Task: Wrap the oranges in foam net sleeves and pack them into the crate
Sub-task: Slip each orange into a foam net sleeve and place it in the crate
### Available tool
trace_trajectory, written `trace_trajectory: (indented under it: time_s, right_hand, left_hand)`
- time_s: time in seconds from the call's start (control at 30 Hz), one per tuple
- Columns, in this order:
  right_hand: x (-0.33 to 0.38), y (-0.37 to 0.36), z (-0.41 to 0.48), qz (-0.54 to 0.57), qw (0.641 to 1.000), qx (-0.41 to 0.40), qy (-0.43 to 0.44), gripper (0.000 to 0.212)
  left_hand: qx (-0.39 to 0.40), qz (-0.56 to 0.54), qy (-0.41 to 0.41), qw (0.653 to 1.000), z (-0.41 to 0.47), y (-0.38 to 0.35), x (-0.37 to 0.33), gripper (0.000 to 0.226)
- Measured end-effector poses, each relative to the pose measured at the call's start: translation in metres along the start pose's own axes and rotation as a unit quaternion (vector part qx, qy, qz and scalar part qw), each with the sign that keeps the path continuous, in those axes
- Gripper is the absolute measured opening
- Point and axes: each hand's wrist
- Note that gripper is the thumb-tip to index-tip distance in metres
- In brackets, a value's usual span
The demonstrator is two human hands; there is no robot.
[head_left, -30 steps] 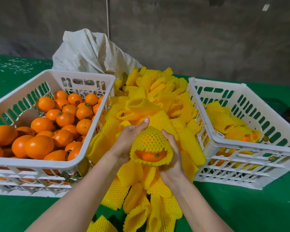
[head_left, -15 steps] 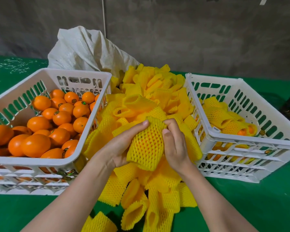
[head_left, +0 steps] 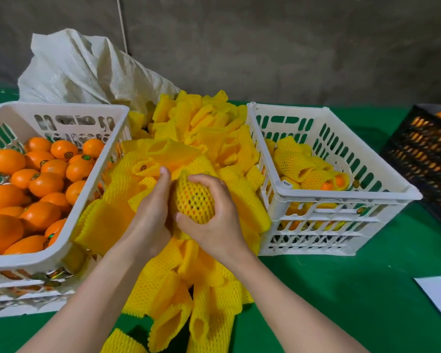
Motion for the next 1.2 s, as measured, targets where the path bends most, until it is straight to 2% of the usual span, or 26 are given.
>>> trace_trajectory:
  time_s: [0.13,0.2,0.3,0.37,0.43,0.5,0.6,0.63,0.7,0.8,0.9,1.0,1.1,1.2]
  right_hand:
    - [0.002,0.016,0.016,-0.029,0.997,-0.047,0.045,0.051]
    - [0.003,0.037,0.035,-0.025,0.994,-0.099,0.048,0.049]
    - [-0.006,0.085,0.072,-0.063,0.976,-0.202,0.042,0.047]
    - [-0.02,0.122,0.096,-0.143,0.964,-0.223,-0.028,0.047]
    - [-0.039,0.153,0.113,-0.264,0.94,-0.158,-0.15,0.049]
    - [-0.057,0.169,0.119,-0.356,0.9,-0.028,-0.249,0.05]
    - [-0.077,0.164,0.119,-0.435,0.836,0.183,-0.281,0.044]
    - [-0.081,0.161,0.119,-0.453,0.814,0.234,-0.28,0.04]
    - [-0.082,0.157,0.12,-0.47,0.786,0.282,-0.286,0.037]
    - [-0.076,0.154,0.119,-0.47,0.797,0.256,-0.28,0.045]
    - [-0.062,0.15,0.121,-0.505,0.805,0.184,-0.25,0.037]
    - [-0.034,0.148,0.123,-0.509,0.818,0.135,-0.23,0.04]
    - [0.0,0.132,0.123,-0.466,0.876,-0.007,-0.119,0.039]
    - [0.038,0.091,0.114,-0.313,0.945,-0.084,0.044,0.023]
  left_hand:
    - [-0.066,0.093,-0.12,0.986,0.012,-0.014,-0.004,0.029]
    - [-0.041,0.137,-0.159,0.977,0.019,-0.021,-0.005,0.023]
    - [-0.017,0.193,-0.17,0.966,0.03,-0.026,-0.002,0.021]
    - [-0.021,0.208,-0.158,0.965,0.032,-0.028,0.0,0.02]
    - [-0.032,0.205,-0.138,0.969,0.032,-0.028,0.002,0.02]
    - [-0.038,0.201,-0.125,0.971,0.031,-0.026,0.004,0.019]
    - [-0.031,0.202,-0.115,0.972,0.03,-0.022,0.005,0.016]
    - [-0.033,0.202,-0.114,0.972,0.03,-0.021,0.004,0.016]
    - [-0.039,0.202,-0.114,0.972,0.029,-0.017,0.002,0.016]
    - [-0.043,0.202,-0.11,0.972,0.026,-0.012,-0.001,0.016]
    - [-0.055,0.196,-0.11,0.973,0.024,-0.003,-0.005,0.015]
    - [-0.061,0.197,-0.113,0.972,0.02,0.009,-0.013,0.015]
    - [-0.065,0.2,-0.126,0.97,0.015,0.025,-0.022,0.014]
    - [-0.072,0.197,-0.148,0.966,0.01,0.046,-0.037,0.015]
Point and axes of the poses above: each hand's wrist, its own z-axis towards the middle knuckle, its own y-axis out of the back of the hand, x = y × z, and after that the axes turned 8 degrees about -y, right-handed
